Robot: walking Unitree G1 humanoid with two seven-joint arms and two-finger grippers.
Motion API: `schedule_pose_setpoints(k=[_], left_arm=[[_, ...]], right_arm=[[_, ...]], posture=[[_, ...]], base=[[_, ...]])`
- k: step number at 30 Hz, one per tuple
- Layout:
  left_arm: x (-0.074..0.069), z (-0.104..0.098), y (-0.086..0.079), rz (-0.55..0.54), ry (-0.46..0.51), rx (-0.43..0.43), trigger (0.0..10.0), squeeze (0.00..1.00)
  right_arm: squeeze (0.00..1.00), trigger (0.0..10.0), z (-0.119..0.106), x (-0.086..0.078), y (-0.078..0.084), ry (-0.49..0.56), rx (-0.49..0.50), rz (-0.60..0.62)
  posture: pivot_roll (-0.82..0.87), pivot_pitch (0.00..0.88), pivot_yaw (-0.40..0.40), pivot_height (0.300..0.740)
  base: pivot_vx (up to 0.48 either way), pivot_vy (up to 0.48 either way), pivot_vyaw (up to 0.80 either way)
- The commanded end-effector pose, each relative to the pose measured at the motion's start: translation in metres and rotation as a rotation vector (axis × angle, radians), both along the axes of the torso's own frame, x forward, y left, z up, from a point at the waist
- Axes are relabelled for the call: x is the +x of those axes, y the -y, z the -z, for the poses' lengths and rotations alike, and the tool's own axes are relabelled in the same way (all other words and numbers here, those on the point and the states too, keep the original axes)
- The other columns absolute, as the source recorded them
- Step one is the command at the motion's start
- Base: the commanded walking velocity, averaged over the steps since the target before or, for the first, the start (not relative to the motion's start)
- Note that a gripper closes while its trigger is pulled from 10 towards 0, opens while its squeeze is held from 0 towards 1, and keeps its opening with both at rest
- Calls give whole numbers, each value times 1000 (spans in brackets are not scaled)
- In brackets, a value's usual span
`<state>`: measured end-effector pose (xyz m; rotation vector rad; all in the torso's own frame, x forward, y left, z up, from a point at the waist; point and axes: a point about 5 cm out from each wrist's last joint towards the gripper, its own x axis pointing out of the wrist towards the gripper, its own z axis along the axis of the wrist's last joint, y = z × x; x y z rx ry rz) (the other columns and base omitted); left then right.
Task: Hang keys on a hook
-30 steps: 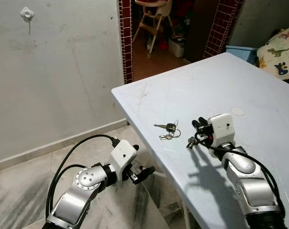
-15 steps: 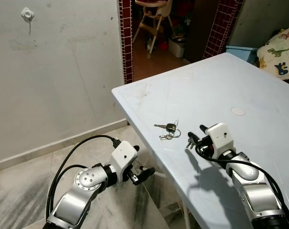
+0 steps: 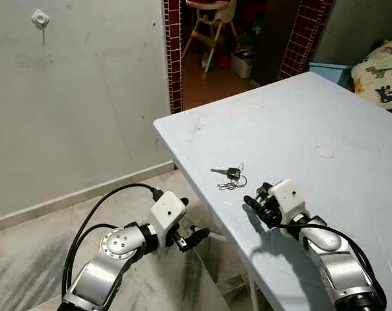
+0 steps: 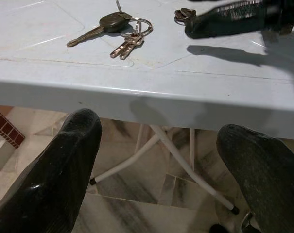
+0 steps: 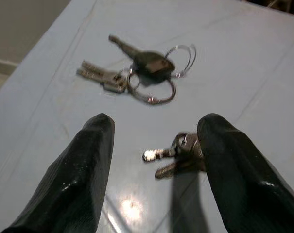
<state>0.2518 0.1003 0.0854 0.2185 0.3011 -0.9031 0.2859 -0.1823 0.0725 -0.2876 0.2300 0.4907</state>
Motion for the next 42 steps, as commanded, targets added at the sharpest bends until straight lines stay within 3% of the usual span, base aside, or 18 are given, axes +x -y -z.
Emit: schedule_pose_setpoints(k=[1, 6, 10, 18, 19, 20, 21, 22, 29, 42], left_arm=[[-2, 1, 0, 15, -9, 6, 10000, 0], [-1, 1, 0, 18, -8, 6, 10000, 0], [-1, 1, 0, 16, -7, 7, 10000, 0], [-1, 1, 0, 14, -6, 7, 10000, 0], [-1, 1, 0, 15, -6, 7, 10000, 0], [-1, 1, 0, 15, -6, 7, 10000, 0], [-1, 1, 0, 15, -6, 7, 10000, 0], [-1, 1, 0, 15, -6, 7, 10000, 0], [0, 1, 0, 18, -7, 6, 10000, 0], [0, 1, 0, 22, -8, 13, 10000, 0]], right_arm=[[0, 10000, -2, 4, 2, 15, -22, 0], [0, 10000, 2, 12, 6, 2, -35, 89], [0, 10000, 3, 18, 9, 2, 13, 165], [0, 10000, 12, 17, 11, -42, 11, 192], [0, 4353, 15, 16, 13, -65, 20, 201], [0, 4353, 15, 15, 14, -70, 23, 203], [0, 353, 16, 15, 15, -78, 24, 208], [0, 0, 17, 13, 18, -89, 30, 214], [0, 0, 18, 10, 22, -94, 56, 223], [0, 0, 21, 4, 13, -104, 90, 186]], posture=[[95, 0, -3, 740], [97, 0, -3, 740], [100, 0, -3, 740], [102, 0, -2, 740], [102, 0, -3, 740], [102, 0, -3, 740], [102, 0, -3, 740], [102, 0, -3, 740], [96, 0, -2, 740], [98, 0, -2, 740]], base=[[0, 0, 0], [0, 0, 0], [0, 0, 0], [0, 0, 0], [0, 0, 0], [0, 0, 0], [0, 0, 0], [0, 0, 0], [0, 0, 0], [0, 0, 0]])
